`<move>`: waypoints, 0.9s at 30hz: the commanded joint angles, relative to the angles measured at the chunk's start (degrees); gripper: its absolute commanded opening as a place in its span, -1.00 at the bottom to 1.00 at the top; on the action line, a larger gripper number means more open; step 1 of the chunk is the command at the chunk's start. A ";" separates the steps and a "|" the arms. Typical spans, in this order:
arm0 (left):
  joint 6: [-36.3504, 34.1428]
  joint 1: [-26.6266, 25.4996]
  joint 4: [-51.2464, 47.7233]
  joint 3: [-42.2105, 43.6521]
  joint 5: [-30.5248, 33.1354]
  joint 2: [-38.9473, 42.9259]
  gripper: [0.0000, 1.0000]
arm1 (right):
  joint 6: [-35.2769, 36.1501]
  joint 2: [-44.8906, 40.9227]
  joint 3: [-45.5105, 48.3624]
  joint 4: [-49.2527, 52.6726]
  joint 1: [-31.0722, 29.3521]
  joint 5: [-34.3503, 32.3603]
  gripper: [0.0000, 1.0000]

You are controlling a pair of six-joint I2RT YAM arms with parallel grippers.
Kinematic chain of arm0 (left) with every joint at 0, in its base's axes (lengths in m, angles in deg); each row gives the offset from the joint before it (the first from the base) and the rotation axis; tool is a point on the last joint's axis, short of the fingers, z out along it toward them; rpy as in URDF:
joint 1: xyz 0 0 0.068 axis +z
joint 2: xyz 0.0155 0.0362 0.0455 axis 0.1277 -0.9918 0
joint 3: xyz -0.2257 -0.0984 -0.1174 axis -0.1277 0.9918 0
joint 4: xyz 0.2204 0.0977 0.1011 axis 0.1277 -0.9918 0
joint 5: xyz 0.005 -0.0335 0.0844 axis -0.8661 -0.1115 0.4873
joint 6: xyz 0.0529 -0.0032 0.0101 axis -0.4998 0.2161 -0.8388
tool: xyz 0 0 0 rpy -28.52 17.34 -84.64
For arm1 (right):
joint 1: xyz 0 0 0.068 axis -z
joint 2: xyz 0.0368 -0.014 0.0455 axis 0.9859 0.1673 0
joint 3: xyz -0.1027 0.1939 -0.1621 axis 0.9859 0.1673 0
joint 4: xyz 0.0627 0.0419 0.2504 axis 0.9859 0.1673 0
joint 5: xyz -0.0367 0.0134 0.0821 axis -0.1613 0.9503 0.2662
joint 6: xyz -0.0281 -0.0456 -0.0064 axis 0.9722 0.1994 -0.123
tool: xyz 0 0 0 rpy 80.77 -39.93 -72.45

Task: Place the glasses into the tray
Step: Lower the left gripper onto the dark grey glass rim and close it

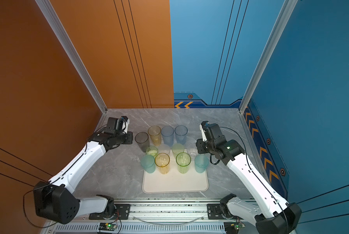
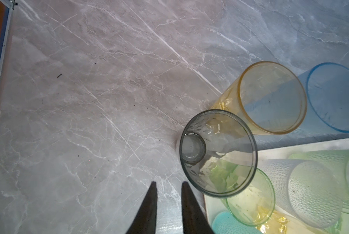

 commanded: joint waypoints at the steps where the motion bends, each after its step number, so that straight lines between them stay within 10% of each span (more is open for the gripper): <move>1: -1.29 0.21 -2.48 -2.45 -2.12 -2.32 -0.52 | 0.44 0.44 -1.62 -0.89 0.22 1.02 -0.23; 27: -2.86 0.82 -3.20 -7.38 -4.15 -11.50 -0.55 | 0.89 0.12 -1.39 -1.31 1.41 1.39 -0.22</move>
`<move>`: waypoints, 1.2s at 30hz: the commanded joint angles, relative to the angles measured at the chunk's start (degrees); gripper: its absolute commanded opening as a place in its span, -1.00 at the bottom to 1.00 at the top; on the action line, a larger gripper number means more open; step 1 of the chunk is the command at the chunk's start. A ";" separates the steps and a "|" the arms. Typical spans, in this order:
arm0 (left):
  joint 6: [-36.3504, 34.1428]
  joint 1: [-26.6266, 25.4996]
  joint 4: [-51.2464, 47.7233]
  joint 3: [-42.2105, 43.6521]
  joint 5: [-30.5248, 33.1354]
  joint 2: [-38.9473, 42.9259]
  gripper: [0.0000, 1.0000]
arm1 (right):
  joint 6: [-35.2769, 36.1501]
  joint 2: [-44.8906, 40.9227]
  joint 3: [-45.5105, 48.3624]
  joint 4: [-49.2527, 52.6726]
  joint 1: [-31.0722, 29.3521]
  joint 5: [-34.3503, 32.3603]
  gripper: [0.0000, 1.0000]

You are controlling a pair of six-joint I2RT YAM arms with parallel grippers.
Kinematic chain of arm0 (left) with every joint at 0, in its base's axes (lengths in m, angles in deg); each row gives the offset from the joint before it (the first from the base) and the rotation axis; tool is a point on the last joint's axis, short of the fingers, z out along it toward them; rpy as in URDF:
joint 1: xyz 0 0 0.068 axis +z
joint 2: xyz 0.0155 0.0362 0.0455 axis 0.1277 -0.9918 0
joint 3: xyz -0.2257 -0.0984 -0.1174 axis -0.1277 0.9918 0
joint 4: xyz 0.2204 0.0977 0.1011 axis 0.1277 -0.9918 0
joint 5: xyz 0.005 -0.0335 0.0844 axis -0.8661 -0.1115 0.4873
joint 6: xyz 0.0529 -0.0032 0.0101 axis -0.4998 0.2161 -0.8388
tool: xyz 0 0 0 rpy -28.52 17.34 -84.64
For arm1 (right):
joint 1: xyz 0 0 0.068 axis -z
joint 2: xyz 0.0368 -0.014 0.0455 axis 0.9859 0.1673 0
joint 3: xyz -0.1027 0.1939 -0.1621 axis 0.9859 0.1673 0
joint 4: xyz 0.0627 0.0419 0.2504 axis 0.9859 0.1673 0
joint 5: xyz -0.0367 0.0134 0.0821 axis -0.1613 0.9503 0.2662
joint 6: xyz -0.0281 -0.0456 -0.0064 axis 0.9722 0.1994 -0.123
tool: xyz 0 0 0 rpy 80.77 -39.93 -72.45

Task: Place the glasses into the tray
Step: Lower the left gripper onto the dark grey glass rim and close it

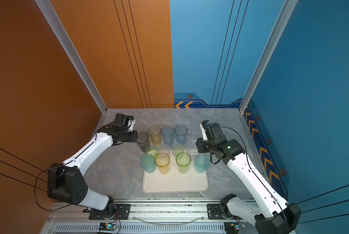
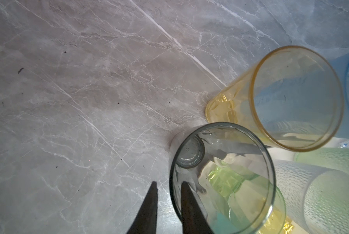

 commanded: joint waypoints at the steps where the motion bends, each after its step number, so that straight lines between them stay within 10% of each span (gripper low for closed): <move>1: -1.11 0.61 -1.30 -2.01 -1.20 -1.06 -0.56 | 0.85 0.04 -1.26 -0.92 0.40 0.71 -0.22; 36: -3.32 0.25 -5.41 -5.35 1.12 -6.14 -0.90 | 1.20 1.28 -0.99 -1.23 0.84 1.20 -0.22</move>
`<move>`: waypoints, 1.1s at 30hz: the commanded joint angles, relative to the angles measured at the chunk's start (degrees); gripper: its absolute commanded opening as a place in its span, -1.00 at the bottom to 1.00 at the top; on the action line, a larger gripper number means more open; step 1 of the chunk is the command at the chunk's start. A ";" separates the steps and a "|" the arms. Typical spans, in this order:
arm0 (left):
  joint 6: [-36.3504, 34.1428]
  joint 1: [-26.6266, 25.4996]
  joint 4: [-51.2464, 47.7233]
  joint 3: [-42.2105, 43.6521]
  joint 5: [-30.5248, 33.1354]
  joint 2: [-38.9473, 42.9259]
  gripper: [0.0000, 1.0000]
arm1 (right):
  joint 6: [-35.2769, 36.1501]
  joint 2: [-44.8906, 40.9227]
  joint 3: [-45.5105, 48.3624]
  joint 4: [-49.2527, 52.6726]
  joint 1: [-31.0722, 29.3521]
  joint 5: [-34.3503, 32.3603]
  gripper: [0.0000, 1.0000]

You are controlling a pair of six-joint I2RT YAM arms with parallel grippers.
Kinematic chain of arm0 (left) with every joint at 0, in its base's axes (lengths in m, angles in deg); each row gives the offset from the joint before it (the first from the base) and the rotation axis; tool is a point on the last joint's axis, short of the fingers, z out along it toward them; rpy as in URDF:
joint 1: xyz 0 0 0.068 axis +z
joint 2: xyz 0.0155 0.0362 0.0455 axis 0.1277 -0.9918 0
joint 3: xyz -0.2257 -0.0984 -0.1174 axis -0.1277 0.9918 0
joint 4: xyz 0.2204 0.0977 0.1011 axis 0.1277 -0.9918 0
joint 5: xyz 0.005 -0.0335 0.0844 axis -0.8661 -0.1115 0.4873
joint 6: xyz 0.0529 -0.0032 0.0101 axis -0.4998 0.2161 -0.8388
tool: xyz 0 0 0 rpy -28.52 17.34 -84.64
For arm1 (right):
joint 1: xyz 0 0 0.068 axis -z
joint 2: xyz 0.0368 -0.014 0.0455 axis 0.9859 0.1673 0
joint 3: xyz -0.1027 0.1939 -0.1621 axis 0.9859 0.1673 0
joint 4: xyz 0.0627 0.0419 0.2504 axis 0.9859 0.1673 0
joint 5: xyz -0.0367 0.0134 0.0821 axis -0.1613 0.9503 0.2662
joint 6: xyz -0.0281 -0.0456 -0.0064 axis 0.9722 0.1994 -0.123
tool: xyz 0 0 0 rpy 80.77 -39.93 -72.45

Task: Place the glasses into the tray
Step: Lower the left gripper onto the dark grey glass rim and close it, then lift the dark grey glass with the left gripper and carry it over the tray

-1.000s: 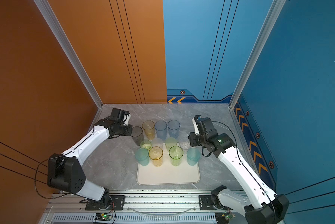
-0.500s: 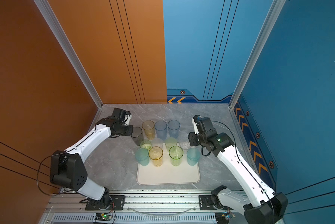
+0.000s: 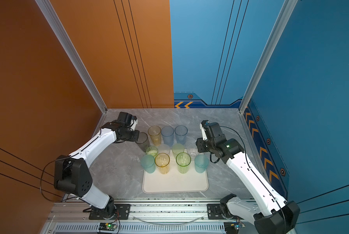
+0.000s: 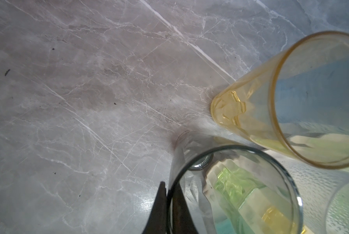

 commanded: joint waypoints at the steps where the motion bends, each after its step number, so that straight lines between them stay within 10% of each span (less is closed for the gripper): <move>1: -0.90 0.25 -2.83 -1.61 1.11 -0.87 -0.91 | 0.59 0.39 -0.97 -0.81 0.42 0.85 -0.22; 33: -3.39 -2.62 -13.10 -6.64 4.39 23.80 -0.91 | -0.99 -0.75 0.08 -2.53 4.16 1.73 -0.22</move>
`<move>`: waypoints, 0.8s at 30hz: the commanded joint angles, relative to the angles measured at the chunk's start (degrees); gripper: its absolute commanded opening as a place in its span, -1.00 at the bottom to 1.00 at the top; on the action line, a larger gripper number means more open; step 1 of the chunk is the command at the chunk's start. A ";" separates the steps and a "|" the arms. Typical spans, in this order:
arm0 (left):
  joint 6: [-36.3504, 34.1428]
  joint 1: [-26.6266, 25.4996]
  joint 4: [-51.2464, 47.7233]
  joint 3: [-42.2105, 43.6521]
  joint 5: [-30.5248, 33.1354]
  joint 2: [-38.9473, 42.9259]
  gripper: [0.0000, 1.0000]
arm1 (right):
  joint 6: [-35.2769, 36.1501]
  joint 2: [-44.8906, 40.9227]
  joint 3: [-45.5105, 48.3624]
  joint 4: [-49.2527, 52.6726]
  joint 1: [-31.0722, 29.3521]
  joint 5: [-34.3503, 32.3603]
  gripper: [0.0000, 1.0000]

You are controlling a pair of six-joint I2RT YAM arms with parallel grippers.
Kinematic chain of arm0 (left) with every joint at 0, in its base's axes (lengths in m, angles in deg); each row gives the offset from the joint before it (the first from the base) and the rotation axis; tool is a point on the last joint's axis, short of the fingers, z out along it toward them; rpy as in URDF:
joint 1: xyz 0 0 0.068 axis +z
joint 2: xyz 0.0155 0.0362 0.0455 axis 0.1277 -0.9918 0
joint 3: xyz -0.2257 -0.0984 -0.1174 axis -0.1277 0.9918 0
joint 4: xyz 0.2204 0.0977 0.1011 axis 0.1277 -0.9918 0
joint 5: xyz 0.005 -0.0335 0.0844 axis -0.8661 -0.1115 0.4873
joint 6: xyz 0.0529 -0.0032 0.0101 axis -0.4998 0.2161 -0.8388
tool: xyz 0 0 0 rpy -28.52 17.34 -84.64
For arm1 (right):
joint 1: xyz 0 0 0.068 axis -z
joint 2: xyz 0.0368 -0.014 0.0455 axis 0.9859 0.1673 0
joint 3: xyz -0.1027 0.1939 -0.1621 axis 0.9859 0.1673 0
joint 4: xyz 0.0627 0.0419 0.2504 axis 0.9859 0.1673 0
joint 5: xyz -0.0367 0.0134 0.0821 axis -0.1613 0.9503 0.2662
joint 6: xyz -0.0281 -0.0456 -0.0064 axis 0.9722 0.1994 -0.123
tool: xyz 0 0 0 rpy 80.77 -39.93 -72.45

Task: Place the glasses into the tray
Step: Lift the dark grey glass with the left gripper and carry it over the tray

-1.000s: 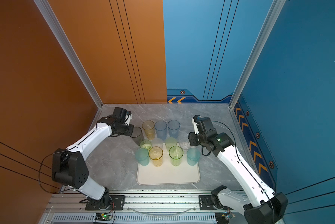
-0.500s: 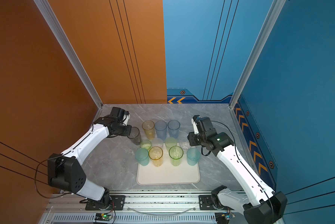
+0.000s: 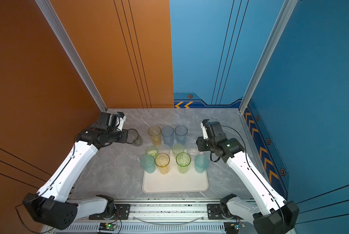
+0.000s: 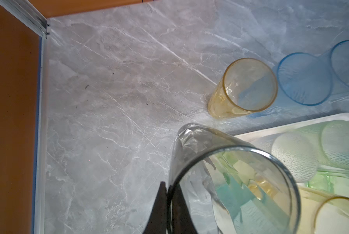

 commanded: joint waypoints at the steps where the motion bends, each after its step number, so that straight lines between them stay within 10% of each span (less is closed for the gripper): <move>1: -1.96 -2.58 -2.75 -5.30 -0.36 3.51 -0.91 | -0.91 -0.99 0.04 -1.22 2.13 0.69 -0.22; 19: -9.37 -33.21 -6.90 -18.74 -13.52 1.72 -0.84 | -6.21 -2.74 -1.01 -7.84 18.07 8.89 -0.22; 24: -12.19 -42.51 -14.38 -23.76 -8.94 -6.25 -0.85 | -6.86 -1.61 -1.81 -8.10 19.35 11.95 -0.22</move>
